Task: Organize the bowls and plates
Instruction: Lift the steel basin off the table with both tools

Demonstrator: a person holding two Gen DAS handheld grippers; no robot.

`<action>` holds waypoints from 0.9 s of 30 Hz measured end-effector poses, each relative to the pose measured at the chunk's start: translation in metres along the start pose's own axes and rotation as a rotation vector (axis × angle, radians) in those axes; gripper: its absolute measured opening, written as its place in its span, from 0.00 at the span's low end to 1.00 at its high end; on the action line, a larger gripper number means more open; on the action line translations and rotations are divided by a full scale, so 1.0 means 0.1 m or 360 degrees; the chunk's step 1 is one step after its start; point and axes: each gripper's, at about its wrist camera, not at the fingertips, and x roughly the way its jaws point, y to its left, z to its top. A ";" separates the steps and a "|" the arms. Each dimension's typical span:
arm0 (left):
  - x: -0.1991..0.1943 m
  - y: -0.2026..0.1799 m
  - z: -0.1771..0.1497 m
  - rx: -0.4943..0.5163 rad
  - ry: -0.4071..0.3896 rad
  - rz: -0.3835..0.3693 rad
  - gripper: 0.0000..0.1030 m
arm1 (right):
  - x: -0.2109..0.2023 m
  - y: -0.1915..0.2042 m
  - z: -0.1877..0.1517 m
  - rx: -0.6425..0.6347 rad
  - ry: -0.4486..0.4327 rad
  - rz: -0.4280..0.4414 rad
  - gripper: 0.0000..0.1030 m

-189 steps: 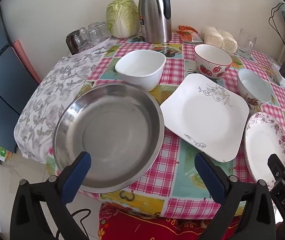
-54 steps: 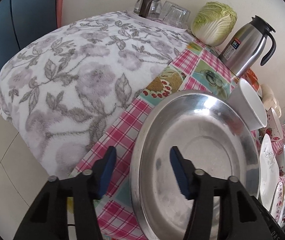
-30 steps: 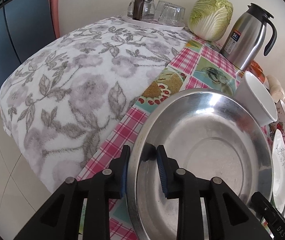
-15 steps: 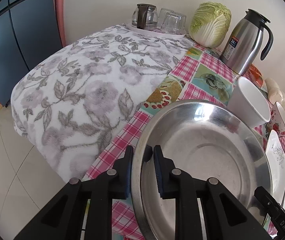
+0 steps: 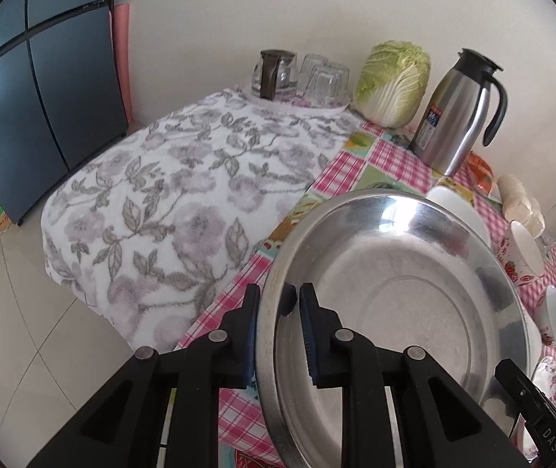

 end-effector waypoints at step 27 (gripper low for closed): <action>-0.51 -1.69 0.18 0.0290 -0.0114 -0.0307 0.20 | -1.05 -1.14 0.30 0.0383 -0.0480 -0.0102 0.16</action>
